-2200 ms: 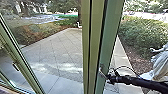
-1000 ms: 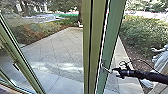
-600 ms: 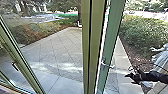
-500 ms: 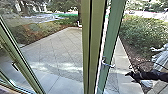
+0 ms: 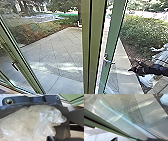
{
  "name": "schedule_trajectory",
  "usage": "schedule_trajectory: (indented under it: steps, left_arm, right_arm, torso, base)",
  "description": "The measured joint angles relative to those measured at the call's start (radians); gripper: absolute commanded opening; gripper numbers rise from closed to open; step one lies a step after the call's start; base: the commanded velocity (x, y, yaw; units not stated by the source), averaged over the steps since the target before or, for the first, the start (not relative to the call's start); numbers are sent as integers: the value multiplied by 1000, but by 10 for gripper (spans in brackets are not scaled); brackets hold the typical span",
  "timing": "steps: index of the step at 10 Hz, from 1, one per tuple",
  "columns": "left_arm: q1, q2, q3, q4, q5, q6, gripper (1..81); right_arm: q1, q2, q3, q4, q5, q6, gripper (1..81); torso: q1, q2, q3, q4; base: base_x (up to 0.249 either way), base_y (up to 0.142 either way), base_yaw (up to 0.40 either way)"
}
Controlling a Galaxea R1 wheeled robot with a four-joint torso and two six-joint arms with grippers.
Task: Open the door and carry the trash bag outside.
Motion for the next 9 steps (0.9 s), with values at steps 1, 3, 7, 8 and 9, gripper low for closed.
schedule_trajectory:
  steps: [1, 3, 7, 8, 9]
  left_arm:
    - [1, 0, 0, 0, 1, 0, 10]
    - [1, 0, 0, 0, 6, 0, 10]
    - [15, 0, 0, 0, 8, 0, 10]
    - [17, 0, 0, 0, 10, 0, 10]
    - [16, 0, 0, 0, 9, 0, 10]
  right_arm:
    - [14, -4, -4, -33, 1, -18, 811]
    - [30, -19, -21, -77, -1, -29, 811]
    - [54, -42, -24, -124, -35, -72, 811]
    - [54, -40, -23, -129, -33, -83, 811]
    - [53, -39, -24, -136, -34, -103, 811]
  torso:
    - [0, 0, 3, 0]
    - [1, 1, 35, 0]
    - [0, 0, 93, 0]
    - [0, 0, 94, 0]
    - [0, 0, 94, 0]
  base:
    - [0, 0, 0]
    - [0, 0, 0]
    - [0, 0, 0]
    - [0, 0, 0]
    - [0, 0, 0]
